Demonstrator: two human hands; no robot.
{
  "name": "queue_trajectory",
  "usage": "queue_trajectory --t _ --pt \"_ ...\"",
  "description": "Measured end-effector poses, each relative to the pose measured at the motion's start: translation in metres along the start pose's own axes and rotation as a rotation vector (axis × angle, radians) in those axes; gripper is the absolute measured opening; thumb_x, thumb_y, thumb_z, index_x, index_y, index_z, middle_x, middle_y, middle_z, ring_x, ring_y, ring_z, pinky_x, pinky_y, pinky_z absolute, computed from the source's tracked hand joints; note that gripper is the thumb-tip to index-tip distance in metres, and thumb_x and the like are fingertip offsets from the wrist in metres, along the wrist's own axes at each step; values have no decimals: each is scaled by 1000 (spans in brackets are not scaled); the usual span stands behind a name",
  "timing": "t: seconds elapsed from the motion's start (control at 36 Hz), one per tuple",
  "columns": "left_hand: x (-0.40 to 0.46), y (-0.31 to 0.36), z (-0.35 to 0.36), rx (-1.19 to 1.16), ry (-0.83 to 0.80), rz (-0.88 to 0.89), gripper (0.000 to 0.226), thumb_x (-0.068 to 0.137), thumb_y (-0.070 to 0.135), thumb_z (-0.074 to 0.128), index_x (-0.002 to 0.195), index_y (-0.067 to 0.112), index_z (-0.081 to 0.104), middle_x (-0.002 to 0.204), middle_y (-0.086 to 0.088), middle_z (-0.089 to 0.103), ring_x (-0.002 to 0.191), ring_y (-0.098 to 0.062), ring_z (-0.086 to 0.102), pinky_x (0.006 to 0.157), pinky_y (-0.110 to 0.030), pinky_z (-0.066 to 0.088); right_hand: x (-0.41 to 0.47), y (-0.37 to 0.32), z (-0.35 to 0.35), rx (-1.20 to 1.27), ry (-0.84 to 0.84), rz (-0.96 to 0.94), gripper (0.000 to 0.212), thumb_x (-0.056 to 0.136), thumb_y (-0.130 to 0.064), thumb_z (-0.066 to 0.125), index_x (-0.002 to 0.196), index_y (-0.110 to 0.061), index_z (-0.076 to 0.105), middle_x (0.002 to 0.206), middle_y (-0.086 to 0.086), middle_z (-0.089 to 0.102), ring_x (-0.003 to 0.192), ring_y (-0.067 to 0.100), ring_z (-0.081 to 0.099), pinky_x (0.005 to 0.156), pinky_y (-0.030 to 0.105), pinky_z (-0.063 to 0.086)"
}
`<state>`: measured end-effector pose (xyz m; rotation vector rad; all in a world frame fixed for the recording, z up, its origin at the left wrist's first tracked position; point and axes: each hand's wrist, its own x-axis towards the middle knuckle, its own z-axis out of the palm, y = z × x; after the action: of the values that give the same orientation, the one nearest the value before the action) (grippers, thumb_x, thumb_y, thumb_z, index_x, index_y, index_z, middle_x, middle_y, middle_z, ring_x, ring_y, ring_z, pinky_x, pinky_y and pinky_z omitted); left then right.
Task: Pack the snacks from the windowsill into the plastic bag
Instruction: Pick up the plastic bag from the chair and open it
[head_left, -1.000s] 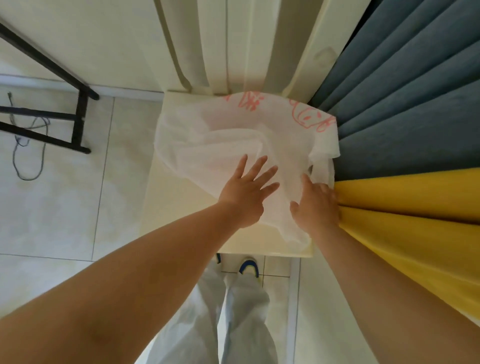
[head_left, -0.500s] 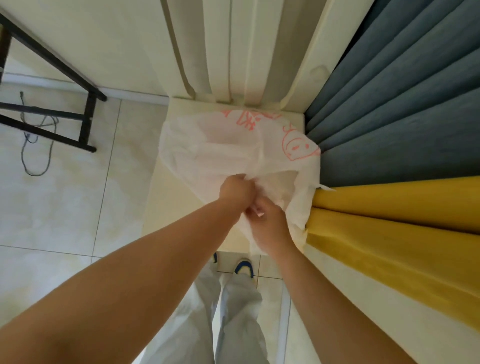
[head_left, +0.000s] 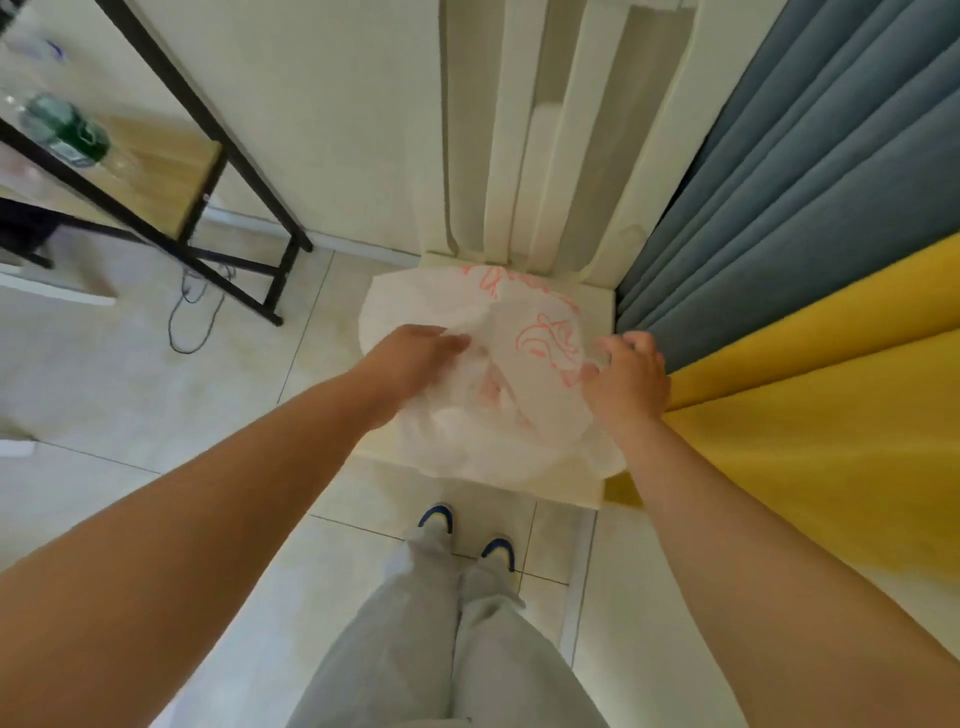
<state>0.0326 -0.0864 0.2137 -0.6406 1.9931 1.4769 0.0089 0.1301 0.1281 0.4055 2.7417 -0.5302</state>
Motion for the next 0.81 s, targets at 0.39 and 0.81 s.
queue_trajectory --t 0.39,0.81 --pt "-108 -23 -63 119 -24 55 27 94 30 55 104 10 70 103 -12 70 95 -31 66 93 -42 51 -131 -67 -9 30 -94 -309 44 89 -16 47 132 -25 52 135 2 49 121 24 45 99 35 38" --pt "-99 -125 -170 1008 260 42 33 96 13 40 127 7 50 131 -16 48 118 -33 49 93 -38 42 -232 -79 9 634 -20 268 32 95 -7 45 126 -7 53 119 10 56 97 26 51 80 36 44"
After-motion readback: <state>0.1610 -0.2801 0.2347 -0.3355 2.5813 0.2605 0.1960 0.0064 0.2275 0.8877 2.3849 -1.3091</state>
